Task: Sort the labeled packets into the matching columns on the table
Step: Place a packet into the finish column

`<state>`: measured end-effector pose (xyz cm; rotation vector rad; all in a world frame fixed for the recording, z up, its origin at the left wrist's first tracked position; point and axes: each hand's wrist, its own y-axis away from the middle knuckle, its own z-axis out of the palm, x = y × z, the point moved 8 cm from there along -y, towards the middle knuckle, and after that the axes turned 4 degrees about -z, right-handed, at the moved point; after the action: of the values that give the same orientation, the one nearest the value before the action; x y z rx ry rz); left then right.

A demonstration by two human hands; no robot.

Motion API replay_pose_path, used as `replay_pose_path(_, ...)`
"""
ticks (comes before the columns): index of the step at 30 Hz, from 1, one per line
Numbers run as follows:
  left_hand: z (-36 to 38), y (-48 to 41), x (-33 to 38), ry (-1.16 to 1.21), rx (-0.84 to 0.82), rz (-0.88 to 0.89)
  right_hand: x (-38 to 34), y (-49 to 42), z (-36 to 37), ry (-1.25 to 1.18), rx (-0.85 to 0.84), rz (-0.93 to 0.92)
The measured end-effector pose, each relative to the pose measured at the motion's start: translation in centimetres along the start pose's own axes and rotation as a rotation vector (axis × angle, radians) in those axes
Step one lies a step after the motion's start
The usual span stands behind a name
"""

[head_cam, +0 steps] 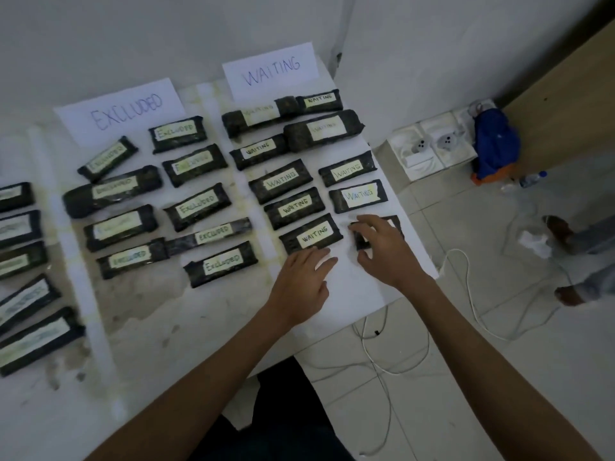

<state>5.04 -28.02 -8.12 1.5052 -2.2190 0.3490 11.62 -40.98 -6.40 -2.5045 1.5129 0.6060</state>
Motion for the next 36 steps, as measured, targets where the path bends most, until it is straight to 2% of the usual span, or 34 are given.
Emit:
replay_pose_path(7, -6.5, 7.0, -4.7, 0.014, 0.126, -0.151, -11.4, 0.2, 1.9, -0.145, -0.023, -0.073)
replay_pose_path(20, -15.7, 28.2, -18.2, 0.014, 0.287, -0.465, -36.1, -0.6, 10.7, -0.130, -0.226, -0.369)
replay_pose_path(30, -17.9, 45.6, -27.3, 0.056, 0.396, -0.718, -52.8, -0.1, 20.1, -0.102, -0.405, -0.607)
replay_pose_path(36, -17.1, 54.0, -31.5, 0.063, 0.375, -0.845, -61.4, 1.1, 27.0, -0.052, -0.553, -0.755)
